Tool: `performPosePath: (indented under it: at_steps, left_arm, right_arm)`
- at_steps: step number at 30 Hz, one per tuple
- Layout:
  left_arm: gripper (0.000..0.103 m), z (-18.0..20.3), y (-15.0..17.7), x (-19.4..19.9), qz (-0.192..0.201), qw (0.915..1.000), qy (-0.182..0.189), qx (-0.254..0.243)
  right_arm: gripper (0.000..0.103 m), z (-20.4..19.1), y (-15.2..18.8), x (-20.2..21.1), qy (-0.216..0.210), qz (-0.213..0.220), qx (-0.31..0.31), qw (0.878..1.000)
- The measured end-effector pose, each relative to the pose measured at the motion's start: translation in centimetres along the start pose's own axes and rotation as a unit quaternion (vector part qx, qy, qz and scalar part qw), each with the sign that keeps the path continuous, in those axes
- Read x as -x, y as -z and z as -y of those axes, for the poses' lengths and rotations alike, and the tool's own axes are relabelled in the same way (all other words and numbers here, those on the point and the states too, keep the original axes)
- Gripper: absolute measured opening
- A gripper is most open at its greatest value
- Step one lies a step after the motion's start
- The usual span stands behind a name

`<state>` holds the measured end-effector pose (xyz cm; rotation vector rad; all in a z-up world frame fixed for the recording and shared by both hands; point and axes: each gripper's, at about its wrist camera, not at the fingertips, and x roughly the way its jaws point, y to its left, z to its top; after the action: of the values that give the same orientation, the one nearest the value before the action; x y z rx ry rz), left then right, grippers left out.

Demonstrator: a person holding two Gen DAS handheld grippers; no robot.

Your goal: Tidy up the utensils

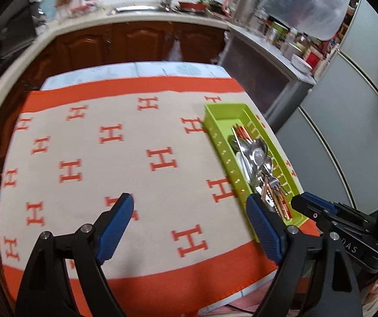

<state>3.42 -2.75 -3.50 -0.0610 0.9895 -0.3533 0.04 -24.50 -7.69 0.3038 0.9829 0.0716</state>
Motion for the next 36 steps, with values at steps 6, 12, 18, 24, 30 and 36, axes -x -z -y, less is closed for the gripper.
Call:
performPosePath:
  at_steps: [6,12,18,24,30,36]
  left_arm:
    - [0.102,0.2,1.5,3.5,0.038,0.9955,-0.084,0.021]
    - [0.102,0.8,2.6,6.3,0.070,0.9862,-0.147,0.028]
    - [0.102,1.6,3.8,8.5,0.101,0.9779,-0.180,0.028]
    - [0.102,1.8,4.3,9.4,0.113,0.9754,-0.187,0.032]
    - [0.102,2.0,4.5,8.9,0.104,0.9771,-0.183,0.032]
    - [0.102,2.1,4.6,8.8,0.107,0.9764,-0.185,0.030]
  right_arm:
    - [0.028,-2.9,0.7,2.0,-0.016,0.004,0.023,1.000]
    - [0.037,-6.1,1.4,5.6,-0.018,0.039,0.059,0.997]
    - [0.049,-8.9,2.3,8.5,-0.015,0.071,0.098,0.993]
    - [0.050,-9.4,3.1,9.6,-0.022,0.074,0.097,0.992]
    - [0.051,-9.1,3.6,10.0,-0.010,0.081,0.089,0.993]
    - [0.051,-8.8,3.9,9.8,-0.009,0.080,0.079,0.994]
